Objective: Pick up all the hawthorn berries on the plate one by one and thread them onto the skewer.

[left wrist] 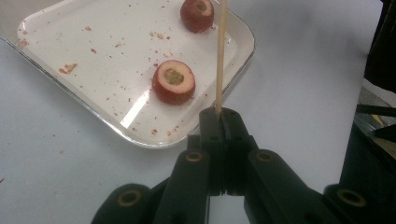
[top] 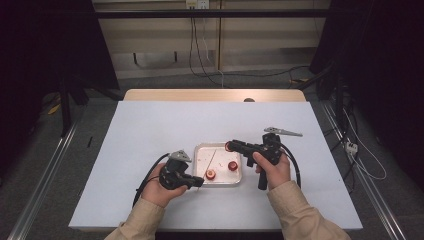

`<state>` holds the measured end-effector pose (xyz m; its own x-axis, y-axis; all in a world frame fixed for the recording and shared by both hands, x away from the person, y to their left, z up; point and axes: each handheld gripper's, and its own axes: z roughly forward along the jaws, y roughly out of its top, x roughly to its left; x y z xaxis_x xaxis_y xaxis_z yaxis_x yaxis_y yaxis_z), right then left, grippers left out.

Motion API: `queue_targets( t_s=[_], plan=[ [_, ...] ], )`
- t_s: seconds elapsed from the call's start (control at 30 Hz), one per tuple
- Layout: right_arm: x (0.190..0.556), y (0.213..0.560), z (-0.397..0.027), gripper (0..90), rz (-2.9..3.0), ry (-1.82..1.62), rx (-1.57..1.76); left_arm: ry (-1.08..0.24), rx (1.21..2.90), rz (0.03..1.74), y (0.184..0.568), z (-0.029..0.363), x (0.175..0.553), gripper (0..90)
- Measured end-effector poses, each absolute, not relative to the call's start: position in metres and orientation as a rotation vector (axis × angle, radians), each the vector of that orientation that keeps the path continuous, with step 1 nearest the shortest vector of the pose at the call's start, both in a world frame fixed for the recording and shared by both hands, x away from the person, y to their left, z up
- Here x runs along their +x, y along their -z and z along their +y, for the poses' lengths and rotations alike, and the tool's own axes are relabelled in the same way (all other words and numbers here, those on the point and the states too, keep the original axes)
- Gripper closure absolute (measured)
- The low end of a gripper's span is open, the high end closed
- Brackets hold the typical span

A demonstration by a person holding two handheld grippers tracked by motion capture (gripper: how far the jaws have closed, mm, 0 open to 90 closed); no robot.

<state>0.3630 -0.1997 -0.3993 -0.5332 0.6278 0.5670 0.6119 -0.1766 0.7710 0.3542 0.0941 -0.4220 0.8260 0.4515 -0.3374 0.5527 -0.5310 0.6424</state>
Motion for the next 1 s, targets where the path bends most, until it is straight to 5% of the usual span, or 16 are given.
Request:
queue_targets(
  t_s=[1.0],
  plan=[
    [0.36, 0.392, -0.183, 72.0, 2.041, -1.909, 1.448, 0.188, 2.252, 0.715, 0.424, 0.082, 0.35, 89.6]
  ],
)
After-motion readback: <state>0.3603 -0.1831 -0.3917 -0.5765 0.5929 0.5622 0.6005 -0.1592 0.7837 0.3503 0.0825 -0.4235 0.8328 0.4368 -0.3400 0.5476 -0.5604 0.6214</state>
